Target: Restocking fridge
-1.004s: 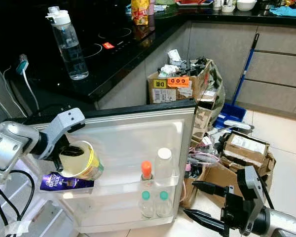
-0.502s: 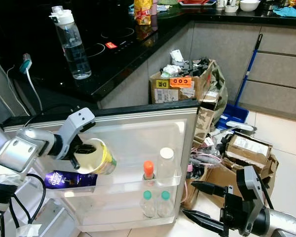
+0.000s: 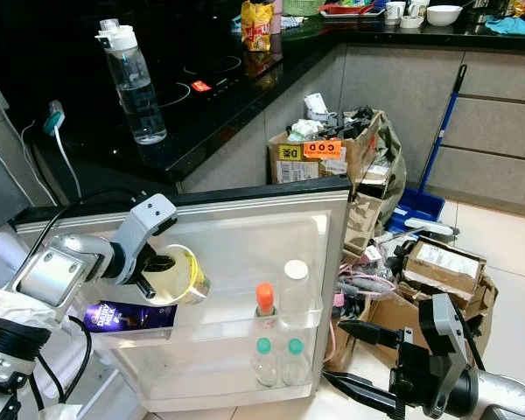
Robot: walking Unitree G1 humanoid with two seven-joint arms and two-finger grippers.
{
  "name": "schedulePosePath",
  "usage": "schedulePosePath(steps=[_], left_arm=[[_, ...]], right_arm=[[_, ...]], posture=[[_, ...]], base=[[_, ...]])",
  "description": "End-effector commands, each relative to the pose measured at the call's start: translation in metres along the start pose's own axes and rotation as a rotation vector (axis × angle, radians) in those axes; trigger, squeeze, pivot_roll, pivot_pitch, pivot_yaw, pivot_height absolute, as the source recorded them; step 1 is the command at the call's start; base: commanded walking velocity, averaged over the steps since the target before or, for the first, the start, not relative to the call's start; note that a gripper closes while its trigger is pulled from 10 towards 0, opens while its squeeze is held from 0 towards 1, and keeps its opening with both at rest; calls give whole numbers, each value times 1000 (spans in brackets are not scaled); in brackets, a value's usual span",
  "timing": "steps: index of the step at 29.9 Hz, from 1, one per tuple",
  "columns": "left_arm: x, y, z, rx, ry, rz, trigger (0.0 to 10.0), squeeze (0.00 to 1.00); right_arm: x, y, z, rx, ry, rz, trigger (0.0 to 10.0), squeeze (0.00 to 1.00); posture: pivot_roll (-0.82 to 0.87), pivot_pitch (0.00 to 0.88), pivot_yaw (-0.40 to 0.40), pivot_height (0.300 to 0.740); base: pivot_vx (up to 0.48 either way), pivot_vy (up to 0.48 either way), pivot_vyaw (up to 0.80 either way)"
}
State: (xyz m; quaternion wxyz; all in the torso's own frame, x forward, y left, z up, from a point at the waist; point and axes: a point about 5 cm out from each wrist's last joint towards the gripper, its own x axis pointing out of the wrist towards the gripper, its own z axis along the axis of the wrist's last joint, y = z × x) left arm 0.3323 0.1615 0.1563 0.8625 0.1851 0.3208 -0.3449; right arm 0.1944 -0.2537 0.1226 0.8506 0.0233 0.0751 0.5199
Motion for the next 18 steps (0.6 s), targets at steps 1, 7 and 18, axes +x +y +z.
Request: schedulePosePath(steps=[1,7,18], left_arm=[[10,-3,-16,-46,71,-8,10000,0],[20,-10,-20,-73,88,-24,10000,0],[39,-19,-19,-262,33,-17,10000,0]], right_arm=[[3,3,2,-7,-5,14,10000,0],[3,2,3,-11,-3,11,10000,0],[3,2,4,-17,2,6,10000,0]], posture=[[-69,12,91,740],[-72,15,93,740],[-70,23,90,740]], base=[[0,0,0],[0,0,0],[0,0,0]])
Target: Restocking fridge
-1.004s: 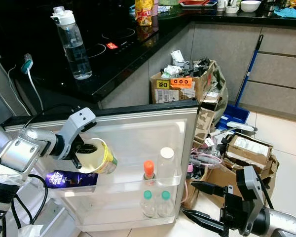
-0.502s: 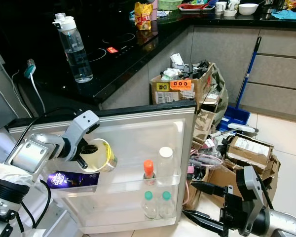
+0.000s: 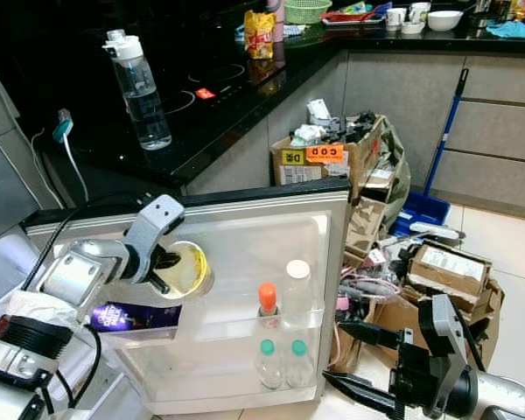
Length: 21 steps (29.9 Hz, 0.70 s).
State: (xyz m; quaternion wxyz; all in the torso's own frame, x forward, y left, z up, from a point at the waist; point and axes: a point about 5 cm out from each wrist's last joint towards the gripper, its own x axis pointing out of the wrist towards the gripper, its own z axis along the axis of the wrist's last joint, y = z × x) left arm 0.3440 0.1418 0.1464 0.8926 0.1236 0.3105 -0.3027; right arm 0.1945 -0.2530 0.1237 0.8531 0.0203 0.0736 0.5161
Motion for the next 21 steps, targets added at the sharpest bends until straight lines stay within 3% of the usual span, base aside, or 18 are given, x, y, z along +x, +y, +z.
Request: schedulePosePath(steps=[1,9,16,19,20,21], left_arm=[[15,-10,-29,-167,105,-55,10000,0],[17,-10,-33,-242,140,-68,10000,0],[19,-11,-41,-124,168,-23,10000,0],[17,-7,-37,-61,144,42,10000,0],[16,-5,-29,8,101,93,10000,0],[16,-5,-29,8,101,93,10000,0]], right_arm=[[3,2,3,-12,2,14,10000,0],[2,1,3,-16,6,8,10000,0],[3,1,4,-19,6,6,10000,0],[2,0,4,-21,6,5,10000,0],[2,0,4,-22,6,3,10000,0],[2,0,4,-22,6,3,10000,0]], posture=[[-70,22,89,740],[-69,22,88,740],[-69,22,88,740],[-68,24,87,740],[-68,25,87,740],[-68,25,87,740]], base=[[0,0,0],[0,0,0],[0,0,0],[0,0,0],[0,0,0],[0,0,0]])
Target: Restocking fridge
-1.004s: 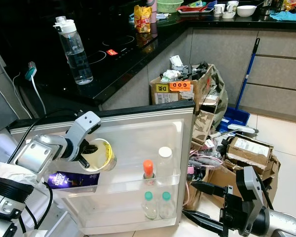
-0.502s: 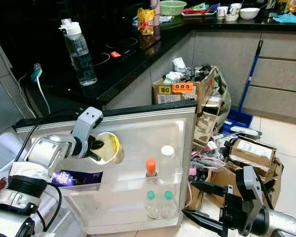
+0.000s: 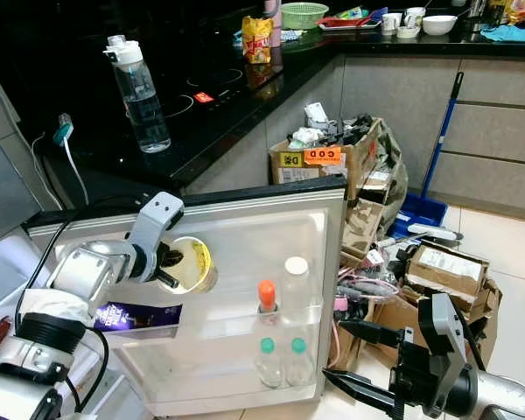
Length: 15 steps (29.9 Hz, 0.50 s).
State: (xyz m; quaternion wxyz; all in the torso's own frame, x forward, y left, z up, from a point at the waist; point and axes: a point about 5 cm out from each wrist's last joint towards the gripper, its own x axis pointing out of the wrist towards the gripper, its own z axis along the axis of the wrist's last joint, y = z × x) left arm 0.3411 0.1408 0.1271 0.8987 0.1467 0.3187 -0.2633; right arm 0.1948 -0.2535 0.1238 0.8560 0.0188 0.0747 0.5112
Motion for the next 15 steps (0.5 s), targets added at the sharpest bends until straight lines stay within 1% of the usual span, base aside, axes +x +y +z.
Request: schedulePosePath(steps=[1,2,3,4,5,8,10,13,15], left_arm=[[4,-2,-8,14,43,10,10000,0],[0,-2,-1,32,6,14,10000,0],[0,-2,-1,32,6,14,10000,0],[-2,-1,4,51,-16,25,10000,0],[-2,-1,4,51,-16,25,10000,0],[-6,2,10,88,-42,47,10000,0],[-8,2,11,90,-43,55,10000,0],[-8,2,9,73,-24,82,10000,0],[-6,1,6,26,-20,91,10000,0]], right_arm=[[2,1,4,-21,3,14,10000,0],[2,1,4,-22,3,14,10000,0],[2,1,4,-22,3,14,10000,0],[2,1,5,-22,3,14,10000,0],[2,1,5,-22,3,14,10000,0],[2,0,5,-22,3,13,10000,0],[2,0,5,-22,3,13,10000,0],[2,0,5,-22,3,13,10000,0],[2,0,4,-22,3,12,10000,0]], posture=[[-68,26,86,740],[-68,26,86,740],[-68,26,86,740],[-65,25,85,740],[-65,25,85,740],[-65,25,85,740],[-62,25,85,740],[-62,25,88,740],[-61,24,86,740]], base=[[0,0,0],[0,0,0],[0,0,0],[0,0,0],[0,0,0],[0,0,0],[0,0,0],[0,0,0],[0,0,0]])
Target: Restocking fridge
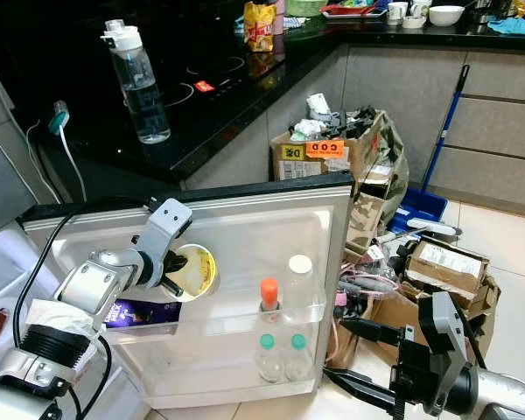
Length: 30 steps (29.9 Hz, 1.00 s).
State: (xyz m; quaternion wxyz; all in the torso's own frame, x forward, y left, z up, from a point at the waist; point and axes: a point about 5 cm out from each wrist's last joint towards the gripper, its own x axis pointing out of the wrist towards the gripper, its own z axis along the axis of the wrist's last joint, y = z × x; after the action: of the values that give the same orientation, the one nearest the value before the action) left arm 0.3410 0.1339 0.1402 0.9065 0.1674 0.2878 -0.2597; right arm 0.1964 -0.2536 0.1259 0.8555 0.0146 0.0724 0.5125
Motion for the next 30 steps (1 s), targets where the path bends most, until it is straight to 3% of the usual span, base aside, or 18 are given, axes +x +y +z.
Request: schedulePosePath(steps=[1,6,7,8,10,15,16,17,18,19,20,23,25,27,28,30], left_arm=[[0,5,-7,-21,30,58,10000,0],[3,3,-11,-38,23,64,10000,0],[4,2,-13,-34,26,64,10000,235],[4,2,-13,-34,26,64,10000,235],[6,2,-17,-12,38,74,10000,1000],[4,3,-16,15,36,101,10000,965],[3,4,-15,16,32,105,10000,796],[3,4,-15,16,32,105,10000,796],[2,6,-10,19,12,111,10000,294],[2,6,-10,19,12,111,10000,294],[-1,7,-1,23,-35,116,10000,0],[-6,8,12,33,-97,101,10000,0],[-19,12,33,69,-178,73,10000,0],[-25,15,39,82,-200,73,10000,0],[-35,23,49,99,-232,86,10000,0],[-35,23,49,99,-232,86,10000,0]], right_arm=[[2,1,2,-13,2,10,10000,0],[2,0,2,-13,3,9,10000,0],[2,0,2,-14,3,9,10000,0],[2,0,2,-14,3,9,10000,0],[1,0,2,-16,3,8,10000,0],[1,0,2,-18,3,8,10000,0],[1,0,2,-18,3,8,10000,0],[1,0,2,-18,3,8,10000,0],[1,0,2,-18,2,8,10000,0],[1,0,2,-18,2,8,10000,0],[1,0,2,-18,3,7,10000,0],[1,0,2,-18,3,7,10000,0],[1,0,2,-19,5,5,10000,0],[0,0,2,-19,5,4,10000,0],[0,-1,3,-19,5,3,10000,0],[0,-1,3,-19,5,3,10000,0]], posture=[[-61,24,86,740],[-62,23,86,740],[-62,21,85,740],[-62,21,85,740],[-64,19,87,740],[-64,19,89,740],[-64,19,89,740],[-64,19,89,740],[-64,19,89,740],[-64,19,89,740],[-63,16,89,740],[-65,15,88,740],[-65,16,88,740],[-65,17,88,740],[-62,19,89,740],[-62,19,89,740]], base=[[0,0,0],[0,0,0],[0,0,0],[0,0,0],[0,0,0],[0,0,0],[0,0,0],[0,0,0],[0,0,0],[0,0,0],[0,0,0],[0,0,0],[0,0,0],[0,0,0],[0,0,0],[0,0,0]])
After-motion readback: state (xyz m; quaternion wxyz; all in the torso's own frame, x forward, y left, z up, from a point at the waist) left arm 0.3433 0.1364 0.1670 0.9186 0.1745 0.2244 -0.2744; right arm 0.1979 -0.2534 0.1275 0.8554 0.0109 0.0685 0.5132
